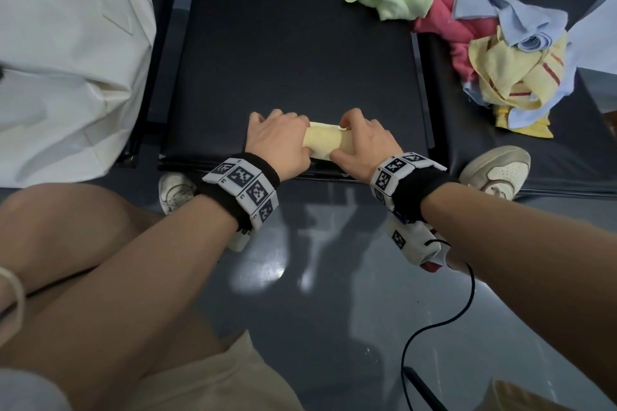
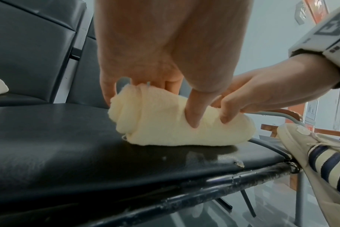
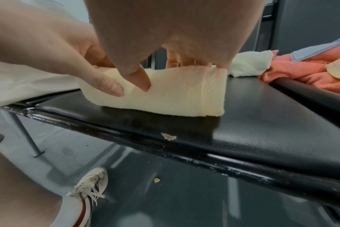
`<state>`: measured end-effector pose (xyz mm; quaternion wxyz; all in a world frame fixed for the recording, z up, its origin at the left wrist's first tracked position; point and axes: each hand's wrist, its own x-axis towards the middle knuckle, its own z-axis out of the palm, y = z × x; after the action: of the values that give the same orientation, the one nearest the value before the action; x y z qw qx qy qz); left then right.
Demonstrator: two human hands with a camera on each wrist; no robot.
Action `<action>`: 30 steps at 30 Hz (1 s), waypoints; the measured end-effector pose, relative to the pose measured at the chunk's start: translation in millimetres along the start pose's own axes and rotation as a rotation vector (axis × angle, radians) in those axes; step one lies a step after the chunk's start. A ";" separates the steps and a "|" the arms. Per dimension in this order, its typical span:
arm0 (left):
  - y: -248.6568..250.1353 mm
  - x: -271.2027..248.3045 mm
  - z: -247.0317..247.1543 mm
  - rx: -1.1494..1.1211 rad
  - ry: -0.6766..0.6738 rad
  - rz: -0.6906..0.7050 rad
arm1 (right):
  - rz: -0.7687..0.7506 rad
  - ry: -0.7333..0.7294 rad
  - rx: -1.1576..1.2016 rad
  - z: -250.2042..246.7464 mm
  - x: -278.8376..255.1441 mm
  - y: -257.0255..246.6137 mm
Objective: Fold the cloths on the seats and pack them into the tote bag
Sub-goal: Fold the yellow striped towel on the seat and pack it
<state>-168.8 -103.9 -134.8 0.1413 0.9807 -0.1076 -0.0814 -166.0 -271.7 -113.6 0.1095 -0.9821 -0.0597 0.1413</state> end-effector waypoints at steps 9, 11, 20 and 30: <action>1.0 0.4 -2.3 -0.020 -0.092 -0.027 | -0.060 0.007 -0.135 3.0 1.8 3.5; 0.8 -0.5 -1.7 -0.040 -0.077 -0.027 | -0.042 -0.009 -0.124 2.5 5.2 2.0; 1.1 -3.3 2.9 0.009 0.017 0.025 | -0.057 0.007 -0.141 1.0 8.9 2.9; -1.4 0.4 4.7 0.012 0.085 0.026 | -0.149 0.248 -0.090 15.9 -1.6 5.7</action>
<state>-169.0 -103.9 -139.7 0.1406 0.9827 -0.1147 -0.0371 -171.6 -274.3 -129.4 0.0823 -0.9887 -0.1249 0.0075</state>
